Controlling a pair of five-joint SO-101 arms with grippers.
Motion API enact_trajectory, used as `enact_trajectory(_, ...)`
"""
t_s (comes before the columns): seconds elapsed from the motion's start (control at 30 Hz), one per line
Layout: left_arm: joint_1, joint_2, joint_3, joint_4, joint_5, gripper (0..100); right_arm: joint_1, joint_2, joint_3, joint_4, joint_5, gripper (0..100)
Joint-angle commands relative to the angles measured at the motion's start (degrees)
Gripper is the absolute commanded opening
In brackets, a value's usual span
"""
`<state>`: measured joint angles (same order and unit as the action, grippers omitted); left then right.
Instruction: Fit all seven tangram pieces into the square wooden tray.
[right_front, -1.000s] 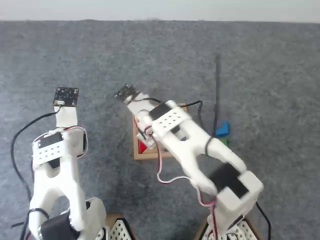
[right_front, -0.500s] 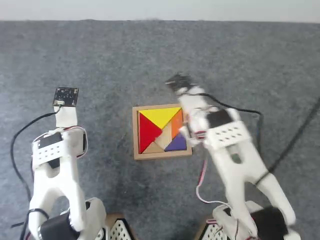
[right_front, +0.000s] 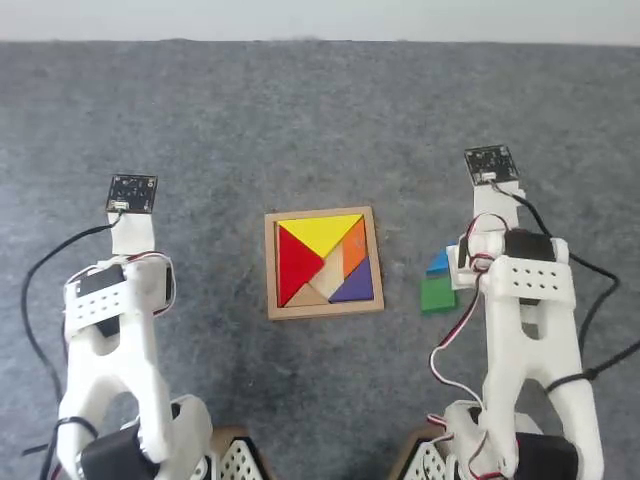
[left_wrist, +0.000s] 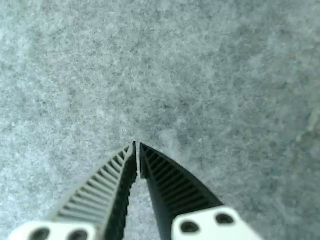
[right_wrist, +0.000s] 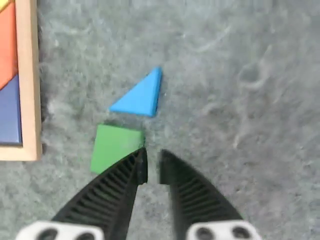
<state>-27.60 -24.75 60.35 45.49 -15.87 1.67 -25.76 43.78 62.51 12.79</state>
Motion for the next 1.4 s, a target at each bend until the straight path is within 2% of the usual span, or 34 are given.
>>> enact_trajectory(0.0, 0.0, 0.1, -0.2, -0.8, -0.7, 1, 0.6, -3.0, 1.3, -3.0, -0.6, 21.3)
enact_trajectory(0.17, 0.0, 0.1, -0.2, -0.8, -0.7, 1, -1.2, -3.0, 4.7, -7.3, -0.2, 21.8)
enact_trajectory(0.4, 0.0, 0.1, -0.2, -0.8, -0.7, 1, -6.0, -1.7, 4.5, -9.7, 4.7, 21.5)
enact_trajectory(0.5, 0.0, 0.1, -0.2, -0.8, -0.7, 1, -7.3, 2.9, 2.2, -10.3, 2.5, 21.5)
enact_trajectory(0.6, 0.0, 0.1, -0.2, -0.8, -0.7, 1, -6.2, 6.8, -0.5, -9.9, -1.8, 21.4)
enact_trajectory(0.73, 0.0, 0.1, -0.2, -0.8, -0.7, 1, -5.4, 7.6, -0.2, -7.3, -0.3, 21.3)
enact_trajectory(1.03, 0.0, 0.1, -0.2, -0.8, -0.8, 1, -12.9, 7.5, -0.5, -0.9, 0.0, 21.6)
enact_trajectory(1.13, 0.0, 0.1, -0.2, -0.8, -0.8, 1, -9.9, 4.3, -1.2, 2.9, 3.1, 21.4)
enact_trajectory(1.27, 0.0, 0.1, -0.2, -0.8, -0.8, 1, 0.1, -5.5, 1.4, 6.7, 6.5, 20.9)
enact_trajectory(1.37, 0.0, 0.1, -0.2, -0.8, -0.8, 1, 5.2, -8.9, 9.1, 2.3, 11.2, 12.4)
